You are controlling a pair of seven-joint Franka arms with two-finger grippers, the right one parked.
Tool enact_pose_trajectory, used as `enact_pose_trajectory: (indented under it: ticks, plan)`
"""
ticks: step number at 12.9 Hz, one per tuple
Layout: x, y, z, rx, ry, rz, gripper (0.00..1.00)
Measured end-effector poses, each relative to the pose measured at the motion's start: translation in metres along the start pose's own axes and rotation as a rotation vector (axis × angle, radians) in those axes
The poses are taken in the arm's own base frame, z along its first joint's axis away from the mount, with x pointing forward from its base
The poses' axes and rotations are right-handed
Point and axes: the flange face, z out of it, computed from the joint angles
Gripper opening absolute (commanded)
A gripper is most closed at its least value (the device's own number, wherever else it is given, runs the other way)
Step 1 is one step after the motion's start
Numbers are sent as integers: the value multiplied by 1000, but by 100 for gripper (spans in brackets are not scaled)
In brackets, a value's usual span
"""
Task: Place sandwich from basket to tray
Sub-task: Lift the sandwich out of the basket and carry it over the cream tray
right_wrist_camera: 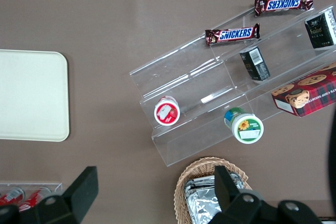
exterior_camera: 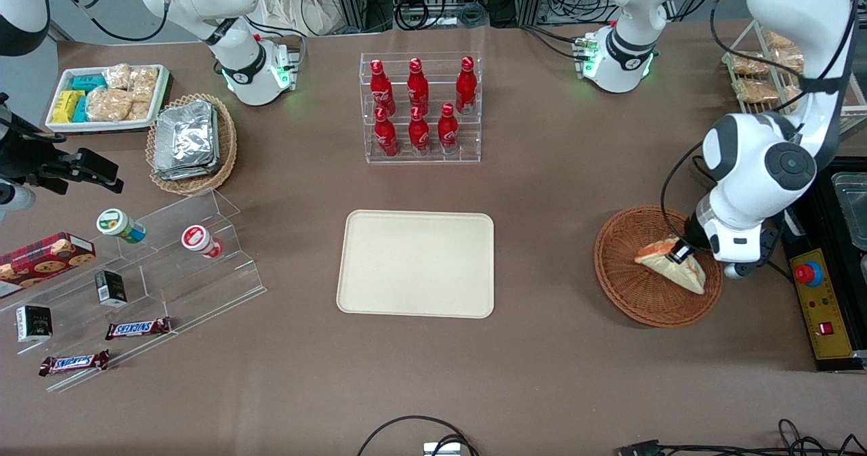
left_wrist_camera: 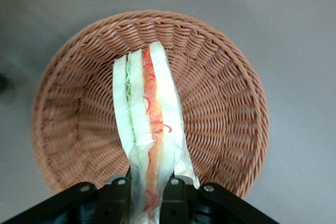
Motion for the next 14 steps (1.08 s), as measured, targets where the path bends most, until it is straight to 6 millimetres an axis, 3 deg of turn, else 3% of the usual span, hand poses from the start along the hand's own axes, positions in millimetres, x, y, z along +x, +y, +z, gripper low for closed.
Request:
enact_pose_trajectory:
  ticks: [6,8,11,14]
  plan:
    - [-55,83,-149,170,-46,426,0]
    - [-77,103,-186,168,-58,510,0]
    - [-110,135,-213,138,-70,596,0]
    - [-134,159,-210,110,-92,667,0]
